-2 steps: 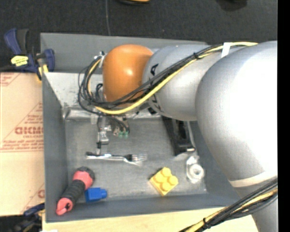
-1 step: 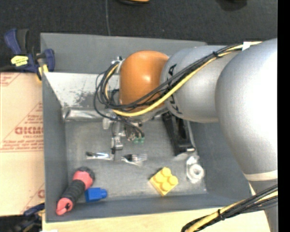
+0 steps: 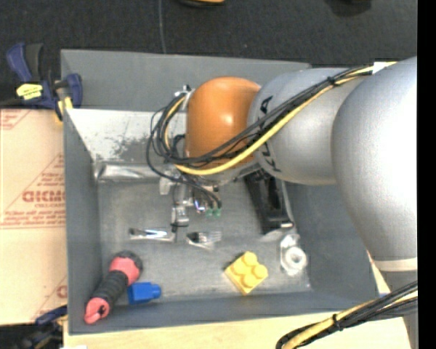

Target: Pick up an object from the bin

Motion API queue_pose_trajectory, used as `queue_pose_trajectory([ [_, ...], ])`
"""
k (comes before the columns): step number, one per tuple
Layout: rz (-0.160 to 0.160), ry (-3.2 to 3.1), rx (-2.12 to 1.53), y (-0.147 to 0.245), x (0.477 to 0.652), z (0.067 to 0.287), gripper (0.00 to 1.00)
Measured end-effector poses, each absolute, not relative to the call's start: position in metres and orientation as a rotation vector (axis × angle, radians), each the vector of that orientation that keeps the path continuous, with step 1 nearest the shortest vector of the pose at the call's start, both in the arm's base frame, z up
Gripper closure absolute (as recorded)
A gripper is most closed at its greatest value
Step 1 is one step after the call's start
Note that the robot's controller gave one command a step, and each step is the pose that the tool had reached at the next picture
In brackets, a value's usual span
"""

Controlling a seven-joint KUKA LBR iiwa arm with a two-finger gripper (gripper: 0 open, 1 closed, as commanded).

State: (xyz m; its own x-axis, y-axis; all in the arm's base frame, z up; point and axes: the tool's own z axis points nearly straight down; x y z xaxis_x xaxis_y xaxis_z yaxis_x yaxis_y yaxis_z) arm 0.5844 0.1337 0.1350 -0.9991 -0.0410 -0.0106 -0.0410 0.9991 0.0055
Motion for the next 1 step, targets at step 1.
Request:
queue_pose_trajectory([
  [1,0.008,3.130,0.009,0.0905,0.5836,0.0672,0.00],
])
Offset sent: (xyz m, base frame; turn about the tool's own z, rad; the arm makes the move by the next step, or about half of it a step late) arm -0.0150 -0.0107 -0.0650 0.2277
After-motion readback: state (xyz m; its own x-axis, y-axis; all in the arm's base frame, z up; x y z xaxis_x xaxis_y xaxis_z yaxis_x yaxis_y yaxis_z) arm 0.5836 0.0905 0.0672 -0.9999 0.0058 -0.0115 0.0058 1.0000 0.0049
